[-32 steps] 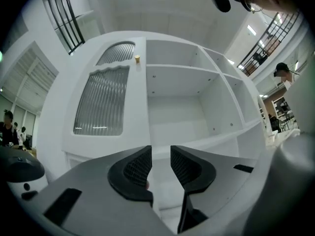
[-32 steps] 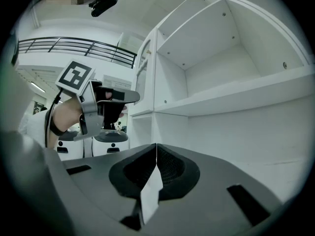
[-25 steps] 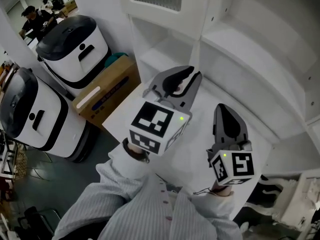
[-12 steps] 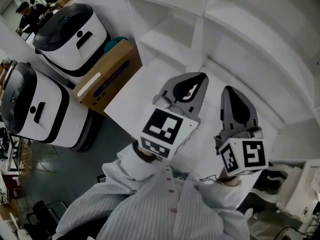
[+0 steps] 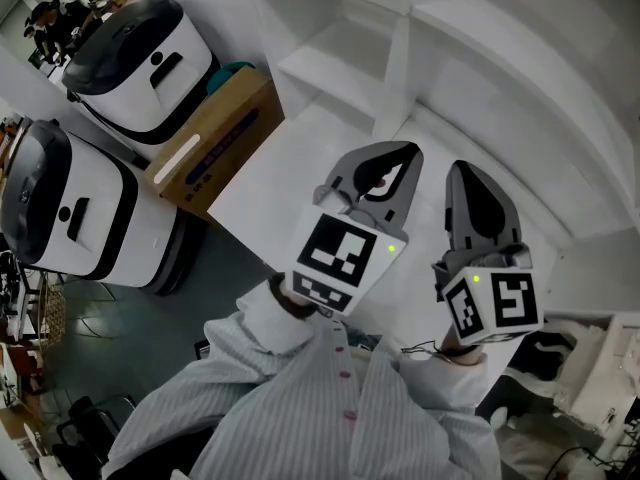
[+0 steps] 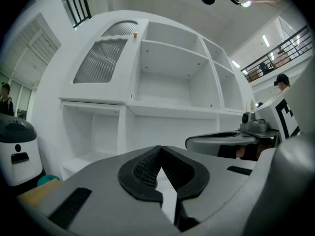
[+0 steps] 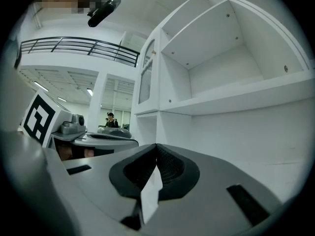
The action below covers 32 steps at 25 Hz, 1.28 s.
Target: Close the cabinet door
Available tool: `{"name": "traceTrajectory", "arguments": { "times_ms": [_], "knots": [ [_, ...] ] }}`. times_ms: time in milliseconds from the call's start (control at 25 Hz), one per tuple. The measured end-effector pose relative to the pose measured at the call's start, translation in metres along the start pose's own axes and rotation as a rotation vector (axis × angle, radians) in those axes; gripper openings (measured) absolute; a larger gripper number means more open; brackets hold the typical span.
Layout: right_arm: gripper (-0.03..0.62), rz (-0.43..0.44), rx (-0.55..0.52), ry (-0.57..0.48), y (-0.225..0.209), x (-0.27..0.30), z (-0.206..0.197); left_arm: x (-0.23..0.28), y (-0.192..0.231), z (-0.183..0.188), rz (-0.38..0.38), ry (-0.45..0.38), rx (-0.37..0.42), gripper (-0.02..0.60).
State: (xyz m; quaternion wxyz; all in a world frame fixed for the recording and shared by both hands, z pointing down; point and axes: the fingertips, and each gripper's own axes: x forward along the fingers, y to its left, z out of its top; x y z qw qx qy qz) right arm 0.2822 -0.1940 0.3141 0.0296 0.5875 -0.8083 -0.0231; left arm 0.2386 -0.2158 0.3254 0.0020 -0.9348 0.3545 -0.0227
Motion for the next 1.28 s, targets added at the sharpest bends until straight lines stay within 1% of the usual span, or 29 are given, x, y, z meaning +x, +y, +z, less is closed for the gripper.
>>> {"name": "traceTrajectory", "arguments": {
  "times_ms": [400, 1280],
  "knots": [
    [0.012, 0.012, -0.015, 0.011, -0.0003, 0.0013, -0.0012, 0.0047, -0.0032, -0.0002, -0.012, 0.006, 0.007, 0.011],
    [0.012, -0.003, -0.003, 0.012, -0.0050, -0.0016, -0.0063, 0.0064, -0.0018, -0.0097, -0.005, 0.025, 0.007, 0.011]
  ]
}}
